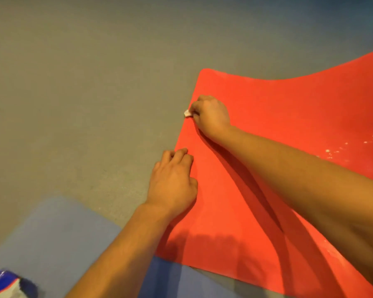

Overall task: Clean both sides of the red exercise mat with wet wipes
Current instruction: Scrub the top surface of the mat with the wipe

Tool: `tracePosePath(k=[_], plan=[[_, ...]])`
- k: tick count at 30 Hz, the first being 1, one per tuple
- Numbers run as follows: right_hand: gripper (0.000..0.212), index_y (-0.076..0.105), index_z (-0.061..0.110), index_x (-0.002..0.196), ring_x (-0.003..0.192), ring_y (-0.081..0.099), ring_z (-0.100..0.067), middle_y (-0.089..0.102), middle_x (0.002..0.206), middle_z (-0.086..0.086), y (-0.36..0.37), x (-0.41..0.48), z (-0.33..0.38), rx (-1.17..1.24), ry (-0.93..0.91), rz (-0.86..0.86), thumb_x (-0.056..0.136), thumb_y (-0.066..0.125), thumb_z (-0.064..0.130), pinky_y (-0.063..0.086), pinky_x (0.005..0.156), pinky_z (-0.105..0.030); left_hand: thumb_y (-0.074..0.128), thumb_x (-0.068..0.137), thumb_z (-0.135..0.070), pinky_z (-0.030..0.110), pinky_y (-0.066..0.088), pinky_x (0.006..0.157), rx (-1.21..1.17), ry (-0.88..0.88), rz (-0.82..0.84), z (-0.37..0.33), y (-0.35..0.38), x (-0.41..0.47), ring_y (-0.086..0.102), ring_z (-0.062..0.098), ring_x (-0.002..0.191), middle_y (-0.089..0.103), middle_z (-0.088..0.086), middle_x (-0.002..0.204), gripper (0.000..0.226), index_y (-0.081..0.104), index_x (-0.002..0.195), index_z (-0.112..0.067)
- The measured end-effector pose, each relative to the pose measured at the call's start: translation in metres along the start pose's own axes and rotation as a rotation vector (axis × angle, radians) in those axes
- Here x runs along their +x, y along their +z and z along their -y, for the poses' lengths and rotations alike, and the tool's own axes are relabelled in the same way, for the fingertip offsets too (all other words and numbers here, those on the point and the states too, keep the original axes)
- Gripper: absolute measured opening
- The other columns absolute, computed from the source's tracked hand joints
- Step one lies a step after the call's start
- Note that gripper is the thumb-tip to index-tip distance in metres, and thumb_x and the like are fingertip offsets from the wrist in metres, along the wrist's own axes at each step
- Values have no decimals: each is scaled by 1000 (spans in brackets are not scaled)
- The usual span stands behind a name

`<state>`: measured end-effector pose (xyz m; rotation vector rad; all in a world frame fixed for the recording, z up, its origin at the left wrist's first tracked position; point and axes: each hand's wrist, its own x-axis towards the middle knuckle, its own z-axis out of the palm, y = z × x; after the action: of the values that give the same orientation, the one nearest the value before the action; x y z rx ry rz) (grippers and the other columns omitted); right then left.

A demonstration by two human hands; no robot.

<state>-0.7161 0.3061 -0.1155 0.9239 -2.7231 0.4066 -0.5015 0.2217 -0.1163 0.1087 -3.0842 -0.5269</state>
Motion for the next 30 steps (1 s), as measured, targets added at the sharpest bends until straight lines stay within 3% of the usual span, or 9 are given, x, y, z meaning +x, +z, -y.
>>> tracePosePath(k=[5, 10, 14, 22, 24, 28, 30], plan=[[22, 77, 20, 95, 94, 63, -36, 69, 97, -9, 4, 26, -2, 22, 151, 10, 82, 61, 15, 42, 66, -38, 48, 77, -32, 47, 48, 102, -38, -10, -27, 3, 1, 4, 41, 23, 132, 47, -6, 155, 58, 60, 133, -22], [16, 75, 20, 91, 87, 62, -34, 64, 91, -6, -5, -28, 8, 10, -24, 10, 83, 61, 18, 42, 65, -37, 44, 82, -35, 47, 48, 102, -29, -1, -7, 5, 1, 5, 40, 24, 131, 45, -7, 154, 64, 53, 145, -27], [17, 76, 20, 93, 85, 60, -33, 62, 90, -5, -13, -43, 1, 9, -133, 37, 86, 61, 18, 48, 63, -40, 53, 94, -53, 44, 46, 103, 26, 0, 10, 4, 3, 7, 36, 23, 135, 38, -7, 156, 60, 47, 151, -33], [22, 75, 9, 95, 88, 63, -39, 64, 94, -14, 6, 40, -20, -144, 31, 29, 85, 56, 15, 46, 64, -40, 57, 88, -55, 42, 43, 84, 25, 6, -144, 4, 10, 28, 49, 23, 109, 49, -5, 118, 36, 61, 111, -28], [23, 74, 7, 98, 89, 63, -39, 65, 98, -15, 5, 57, -29, -176, 53, 41, 88, 55, 16, 45, 65, -40, 56, 88, -55, 43, 42, 88, 6, 13, -198, 4, 18, 23, 48, 23, 112, 49, -3, 123, 36, 61, 110, -27], [21, 74, 9, 96, 90, 64, -40, 67, 100, -16, 1, 54, -30, -130, 52, 27, 90, 55, 16, 46, 67, -42, 52, 90, -49, 44, 33, 114, 4, 100, -221, 2, 27, 26, 39, 23, 144, 45, 4, 152, 42, 56, 121, -20], [20, 75, 12, 92, 88, 64, -40, 67, 96, -14, -1, 38, -27, -71, 23, 22, 86, 55, 14, 48, 66, -43, 51, 88, -47, 43, 33, 116, 11, 122, -205, 2, 25, 32, 40, 21, 145, 48, 3, 153, 45, 55, 122, -18]])
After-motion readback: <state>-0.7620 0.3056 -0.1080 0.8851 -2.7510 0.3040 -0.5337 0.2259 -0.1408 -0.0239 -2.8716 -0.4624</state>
